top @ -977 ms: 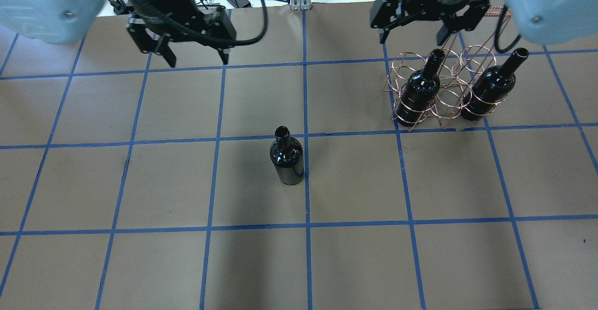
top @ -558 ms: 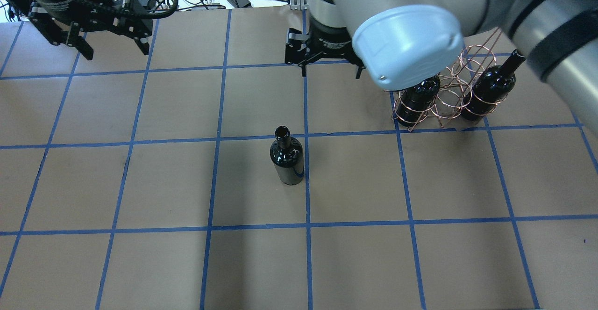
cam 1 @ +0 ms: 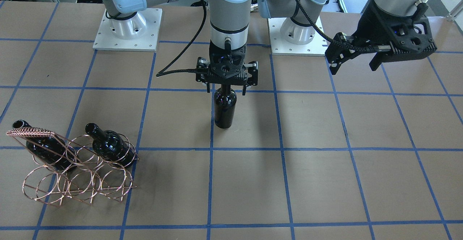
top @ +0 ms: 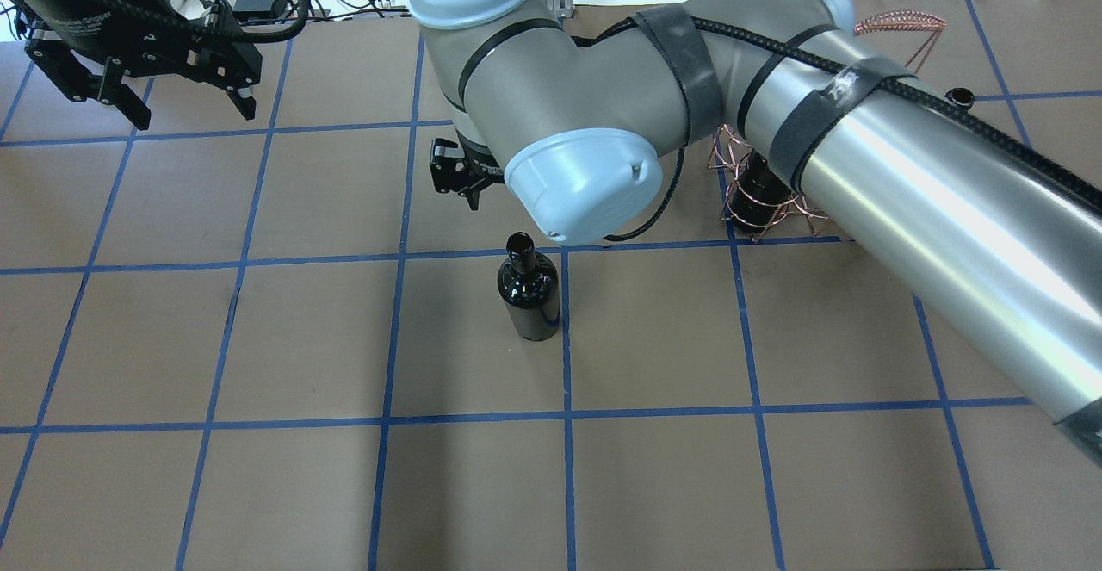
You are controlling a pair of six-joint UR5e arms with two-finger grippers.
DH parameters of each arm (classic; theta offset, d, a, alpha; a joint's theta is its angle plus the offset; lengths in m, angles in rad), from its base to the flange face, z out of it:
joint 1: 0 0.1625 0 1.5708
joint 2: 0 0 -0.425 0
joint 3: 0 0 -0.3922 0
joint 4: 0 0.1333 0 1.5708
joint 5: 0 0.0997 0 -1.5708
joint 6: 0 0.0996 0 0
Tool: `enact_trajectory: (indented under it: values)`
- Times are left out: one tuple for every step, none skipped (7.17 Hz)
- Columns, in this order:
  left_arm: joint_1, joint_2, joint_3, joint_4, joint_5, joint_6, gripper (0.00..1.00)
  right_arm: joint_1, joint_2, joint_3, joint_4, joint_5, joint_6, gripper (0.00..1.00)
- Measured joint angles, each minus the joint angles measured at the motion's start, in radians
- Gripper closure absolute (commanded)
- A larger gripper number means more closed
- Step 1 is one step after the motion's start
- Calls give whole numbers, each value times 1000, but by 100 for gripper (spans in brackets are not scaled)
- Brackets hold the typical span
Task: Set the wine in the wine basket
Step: 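Lower the right gripper over the bottle neck and close on it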
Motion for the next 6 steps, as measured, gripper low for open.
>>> enact_trajectory:
  values:
    - [-3, 3, -9, -4, -6, 5, 0, 6, 3, 5, 27, 11, 1, 17]
    - [-5, 8, -25, -4, -10, 8, 0, 10, 4, 6, 58, 16, 1, 48]
    - [-6, 14, -40, -3, -9, 9, 0, 11, 2, 7, 84, 17, -2, 91]
    - [-7, 22, -47, -5, -6, 9, 0, 12, 1, 7, 103, 19, -4, 100]
    - [-7, 26, -51, -10, -3, 10, 0, 12, 1, 7, 111, 20, -6, 100]
    - [-7, 28, -54, -13, 4, 10, 0, 12, -1, 7, 112, 21, -6, 100]
